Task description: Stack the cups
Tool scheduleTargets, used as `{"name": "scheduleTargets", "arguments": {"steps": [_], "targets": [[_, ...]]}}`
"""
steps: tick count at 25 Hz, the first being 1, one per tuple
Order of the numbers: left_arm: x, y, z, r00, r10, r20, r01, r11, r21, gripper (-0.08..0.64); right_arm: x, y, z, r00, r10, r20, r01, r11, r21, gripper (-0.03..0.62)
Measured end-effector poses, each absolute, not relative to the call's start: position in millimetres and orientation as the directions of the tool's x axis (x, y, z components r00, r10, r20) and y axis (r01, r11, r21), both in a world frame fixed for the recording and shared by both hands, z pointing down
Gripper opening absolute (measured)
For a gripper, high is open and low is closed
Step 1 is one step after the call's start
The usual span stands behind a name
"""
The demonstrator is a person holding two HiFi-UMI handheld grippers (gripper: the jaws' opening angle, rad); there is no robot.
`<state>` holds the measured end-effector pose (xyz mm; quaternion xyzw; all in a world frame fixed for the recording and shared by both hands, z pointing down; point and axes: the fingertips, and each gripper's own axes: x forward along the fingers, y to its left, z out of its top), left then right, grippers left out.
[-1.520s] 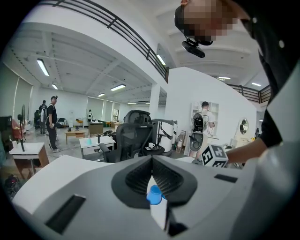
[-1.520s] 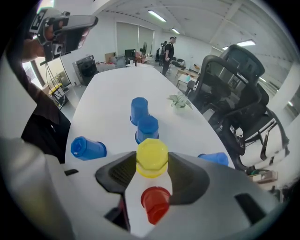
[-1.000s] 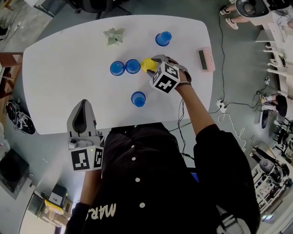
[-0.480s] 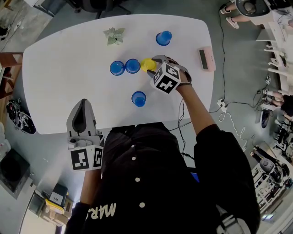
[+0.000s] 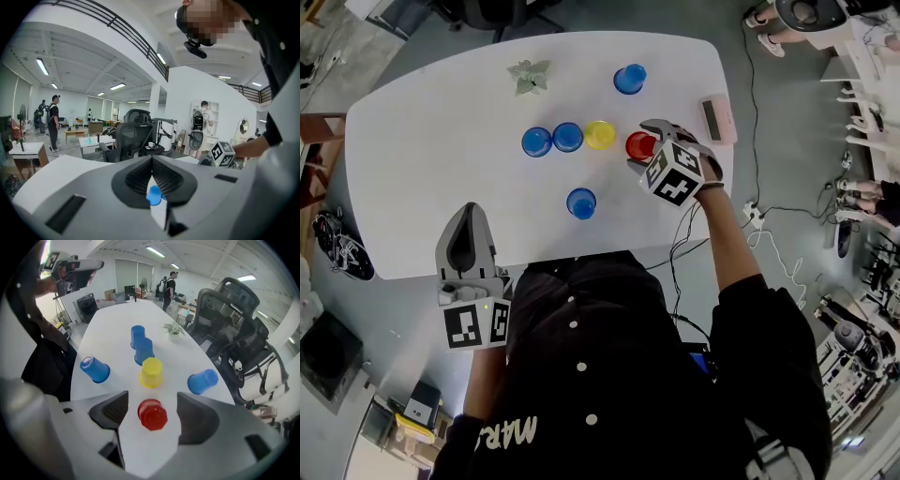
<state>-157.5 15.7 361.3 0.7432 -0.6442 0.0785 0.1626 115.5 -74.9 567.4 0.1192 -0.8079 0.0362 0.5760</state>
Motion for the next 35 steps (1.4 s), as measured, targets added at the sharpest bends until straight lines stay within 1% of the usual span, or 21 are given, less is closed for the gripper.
{"name": "scheduleTargets", "arguments": {"steps": [4, 10, 11, 12, 17, 22, 24, 28, 35], "targets": [[-150.0, 14.3, 358.8, 0.175, -0.931, 0.321, -0.981, -0.136, 0.141, 0.011, 141.1, -70.6, 581.9, -0.253, -0.156, 0.955, -0.261, 0.961, 0.088, 0.333], [-146.2, 16.1, 356.6, 0.184, -0.927, 0.326, -0.980, -0.149, 0.130, 0.011, 155.9, -75.9, 603.7, -0.225, -0.180, 0.958, -0.326, 0.940, 0.100, 0.331], [-146.0, 17.1, 356.0, 0.183, -0.927, 0.327, -0.980, -0.149, 0.129, 0.011, 157.6, -77.7, 605.0, -0.223, -0.190, 0.956, -0.329, 0.938, 0.109, 0.309], [-145.6, 18.1, 355.3, 0.183, -0.927, 0.327, -0.981, -0.148, 0.128, 0.011, 158.5, -79.2, 605.0, -0.224, -0.199, 0.954, -0.330, 0.936, 0.118, 0.226], [-144.8, 21.7, 355.2, 0.179, -0.931, 0.318, -0.981, -0.143, 0.133, 0.011, 156.1, -81.9, 588.8, -0.237, -0.219, 0.947, -0.336, 0.933, 0.131, 0.229], [-147.4, 24.8, 352.9, 0.178, -0.936, 0.305, -0.980, -0.139, 0.144, 0.011, 149.1, -95.2, 540.4, -0.221, -0.283, 0.933, -0.318, 0.925, 0.206, 0.227], [-150.3, 27.2, 352.0, 0.172, -0.938, 0.300, -0.980, -0.133, 0.146, 0.011, 136.1, -100.1, 513.7, -0.241, -0.294, 0.925, -0.306, 0.927, 0.215, 0.227], [-155.9, 31.5, 352.7, 0.157, -0.943, 0.293, -0.982, -0.116, 0.152, 0.011, 87.7, -98.4, 477.8, -0.302, -0.272, 0.914, -0.231, 0.951, 0.206, 0.227], [-163.5, 37.6, 349.6, 0.141, -0.948, 0.287, -0.983, -0.098, 0.158, 0.011, -7.6, -86.0, 470.5, -0.393, -0.211, 0.895, -0.114, 0.977, 0.180, 0.227]]}}
